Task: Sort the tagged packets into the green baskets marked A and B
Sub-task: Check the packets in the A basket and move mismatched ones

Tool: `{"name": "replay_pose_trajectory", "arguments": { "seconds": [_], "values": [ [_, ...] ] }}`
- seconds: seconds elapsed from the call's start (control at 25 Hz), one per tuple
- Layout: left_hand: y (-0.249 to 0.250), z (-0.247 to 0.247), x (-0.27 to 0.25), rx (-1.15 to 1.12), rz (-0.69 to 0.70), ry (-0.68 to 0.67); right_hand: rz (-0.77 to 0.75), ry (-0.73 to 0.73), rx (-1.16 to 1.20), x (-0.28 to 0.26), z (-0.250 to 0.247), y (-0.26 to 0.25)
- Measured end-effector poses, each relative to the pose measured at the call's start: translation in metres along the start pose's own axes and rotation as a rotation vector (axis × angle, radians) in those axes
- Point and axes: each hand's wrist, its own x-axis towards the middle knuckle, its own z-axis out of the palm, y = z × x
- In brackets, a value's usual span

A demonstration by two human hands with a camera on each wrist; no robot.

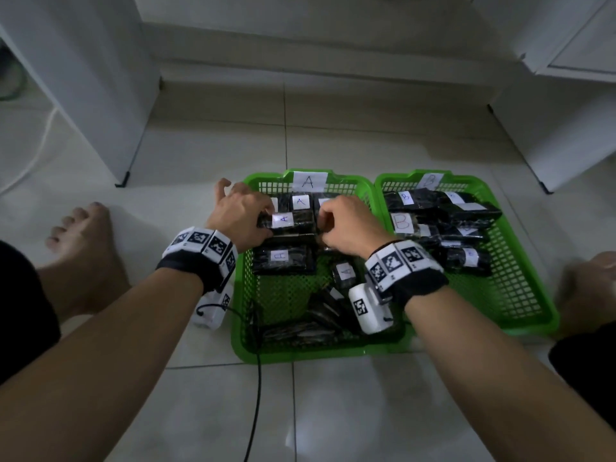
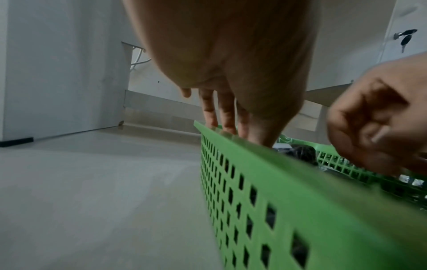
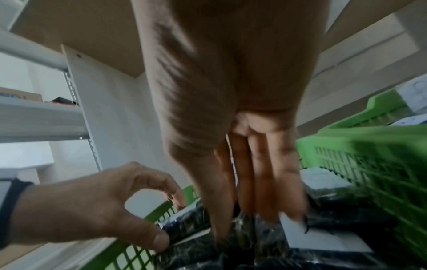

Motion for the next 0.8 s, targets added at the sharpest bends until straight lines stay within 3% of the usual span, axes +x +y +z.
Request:
{"name": "replay_pose_trajectory", "arguments": {
  "seconds": [0.16,0.24,0.36,0.56,0.72,0.8],
  "values": [
    [0.016,-0.004,-0.002,-0.119,0.097,0.045,0.111,-0.534,-0.082,-0.031,0.006,0.012],
    [0.028,-0.008,-0.002,-0.260,0.149,0.039,0.049,-0.642,-0.161,-0.042,0.019,0.010],
    [0.053,-0.011,0.002,-0.427,0.183,-0.134,0.022,-0.610,-0.187,-0.048,0.023,0.012],
    [0.081,-0.004,0.000,-0.575,0.093,-0.495,0.154,-0.539,0.018,-0.045,0.005,0.039],
    [0.100,0.020,-0.010,-0.169,0.180,-0.613,0.194,-0.435,0.204,-0.049,-0.010,0.047],
    [0.111,0.033,-0.017,-0.108,0.235,-0.646,0.174,-0.383,0.224,-0.048,-0.020,0.048]
  ]
}}
